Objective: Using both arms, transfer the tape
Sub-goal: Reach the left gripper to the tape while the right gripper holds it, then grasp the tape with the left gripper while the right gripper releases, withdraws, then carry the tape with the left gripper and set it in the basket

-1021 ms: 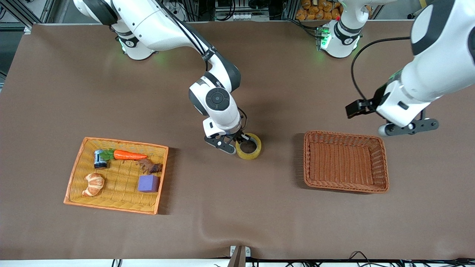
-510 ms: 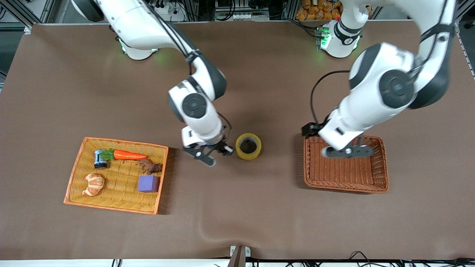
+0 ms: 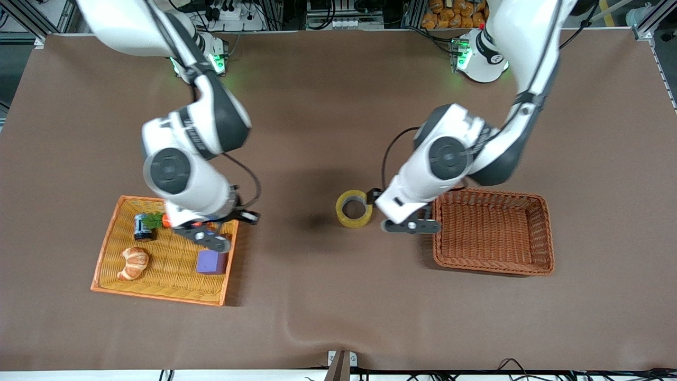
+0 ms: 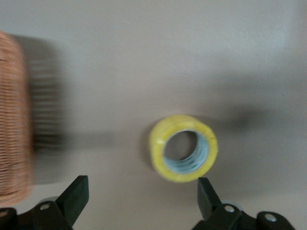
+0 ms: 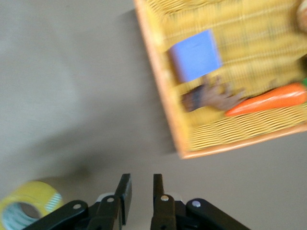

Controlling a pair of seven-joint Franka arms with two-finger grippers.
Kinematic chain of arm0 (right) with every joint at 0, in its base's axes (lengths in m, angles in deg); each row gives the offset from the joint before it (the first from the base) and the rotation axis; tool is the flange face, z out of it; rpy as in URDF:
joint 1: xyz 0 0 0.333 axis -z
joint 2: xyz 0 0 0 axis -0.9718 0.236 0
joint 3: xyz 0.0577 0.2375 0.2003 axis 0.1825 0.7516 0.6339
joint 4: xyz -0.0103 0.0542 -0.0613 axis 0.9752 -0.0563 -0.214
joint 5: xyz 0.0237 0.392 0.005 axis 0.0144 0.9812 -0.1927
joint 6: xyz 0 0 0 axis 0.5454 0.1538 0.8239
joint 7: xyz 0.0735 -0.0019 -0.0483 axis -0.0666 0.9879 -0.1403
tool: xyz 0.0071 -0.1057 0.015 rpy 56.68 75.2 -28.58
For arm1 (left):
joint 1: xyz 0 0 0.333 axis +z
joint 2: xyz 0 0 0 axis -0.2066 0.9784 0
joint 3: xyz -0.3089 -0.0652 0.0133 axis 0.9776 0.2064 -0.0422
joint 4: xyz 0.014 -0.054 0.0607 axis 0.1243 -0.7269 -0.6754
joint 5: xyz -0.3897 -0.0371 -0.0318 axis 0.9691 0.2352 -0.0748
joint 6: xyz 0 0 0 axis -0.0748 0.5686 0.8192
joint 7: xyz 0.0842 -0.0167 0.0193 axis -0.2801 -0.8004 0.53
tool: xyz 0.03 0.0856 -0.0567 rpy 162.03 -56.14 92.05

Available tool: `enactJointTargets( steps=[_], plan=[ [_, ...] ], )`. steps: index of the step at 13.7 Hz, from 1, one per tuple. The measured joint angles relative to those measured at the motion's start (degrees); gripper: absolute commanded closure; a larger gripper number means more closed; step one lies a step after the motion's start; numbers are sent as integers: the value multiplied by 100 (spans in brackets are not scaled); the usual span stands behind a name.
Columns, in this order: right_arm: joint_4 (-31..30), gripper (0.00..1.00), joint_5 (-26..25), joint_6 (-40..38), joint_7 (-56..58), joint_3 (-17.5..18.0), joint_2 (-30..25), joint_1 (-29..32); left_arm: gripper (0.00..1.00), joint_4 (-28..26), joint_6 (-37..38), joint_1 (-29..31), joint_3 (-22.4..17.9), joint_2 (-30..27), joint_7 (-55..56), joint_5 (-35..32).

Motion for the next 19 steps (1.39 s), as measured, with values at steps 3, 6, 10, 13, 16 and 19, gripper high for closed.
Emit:
enactJointTargets(
  steps=[3, 6, 10, 13, 16, 19],
  plan=[
    [-2, 0, 2, -559, 1362, -1, -304, 679, 0, 2, -717, -388, -112, 596, 326, -173],
    [-2, 0, 4, -999, 2480, 3, -537, 1197, 0, 8, -853, -640, -315, 939, 525, -509],
    [-3, 0, 4, -1151, 3258, 2, -824, 1631, 38, 19, -856, -646, -400, 1004, 526, -561],
    [-18, 0, -4, -1202, 3506, 0, -1121, 1773, 86, 12, -854, -654, -400, 1041, 526, -562],
    [-152, 0, -6, -1251, 3701, -1, -1497, 1879, 100, 0, -854, -656, -399, 1079, 526, -562],
    [-526, 0, -8, -1288, 3820, 26, -2129, 1879, 100, 56, -832, -619, -419, 1046, 543, -565]
  ],
)
